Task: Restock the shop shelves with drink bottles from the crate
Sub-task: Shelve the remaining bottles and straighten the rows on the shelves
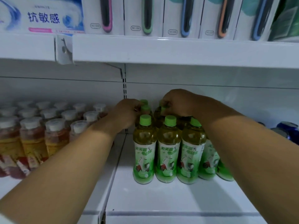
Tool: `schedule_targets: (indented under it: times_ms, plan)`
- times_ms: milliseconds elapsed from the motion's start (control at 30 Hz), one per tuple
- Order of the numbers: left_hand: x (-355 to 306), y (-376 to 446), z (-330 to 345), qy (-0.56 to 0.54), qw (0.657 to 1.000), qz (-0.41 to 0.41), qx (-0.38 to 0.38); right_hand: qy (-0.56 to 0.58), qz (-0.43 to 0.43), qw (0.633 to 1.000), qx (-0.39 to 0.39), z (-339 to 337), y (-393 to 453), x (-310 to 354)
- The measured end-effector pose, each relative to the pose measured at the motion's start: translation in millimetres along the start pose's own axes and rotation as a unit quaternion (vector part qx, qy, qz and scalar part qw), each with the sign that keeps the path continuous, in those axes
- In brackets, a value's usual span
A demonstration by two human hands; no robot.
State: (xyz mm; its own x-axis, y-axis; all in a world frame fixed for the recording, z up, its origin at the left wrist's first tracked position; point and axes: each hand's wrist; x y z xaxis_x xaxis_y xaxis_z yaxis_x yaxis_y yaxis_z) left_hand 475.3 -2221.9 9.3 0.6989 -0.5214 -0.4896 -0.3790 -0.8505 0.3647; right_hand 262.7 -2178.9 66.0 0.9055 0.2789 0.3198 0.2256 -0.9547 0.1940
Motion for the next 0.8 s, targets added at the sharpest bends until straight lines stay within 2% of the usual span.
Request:
schedule_targets:
  times_ms: [300,600,800]
  plan:
    - [5.2,1.7,3.0,0.015,0.999,0.019,-0.023,0.01,-0.008,1.0,0.0,1.3,1.4,-0.1]
    - [5.7,0.9,2.6,0.001,1.0,0.003,-0.006,-0.002,-0.003,1.0,-0.009,4.9,-1.2,-1.5]
    - [3.5,-6.8,1.0,-0.001,1.0,0.014,-0.006,0.037,0.032,0.995,-0.087,0.2,-23.8,2.4]
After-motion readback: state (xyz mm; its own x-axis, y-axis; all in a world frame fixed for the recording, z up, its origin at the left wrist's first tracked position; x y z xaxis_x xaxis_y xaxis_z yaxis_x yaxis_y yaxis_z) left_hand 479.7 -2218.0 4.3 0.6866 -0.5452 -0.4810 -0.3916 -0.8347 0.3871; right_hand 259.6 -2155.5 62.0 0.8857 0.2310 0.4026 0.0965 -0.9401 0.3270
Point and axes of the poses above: each hand's wrist, its own y-axis towards the middle knuckle, its own z-axis out of the palm, x = y × z, and after that the axes turned 14 degrees about y, right-handed
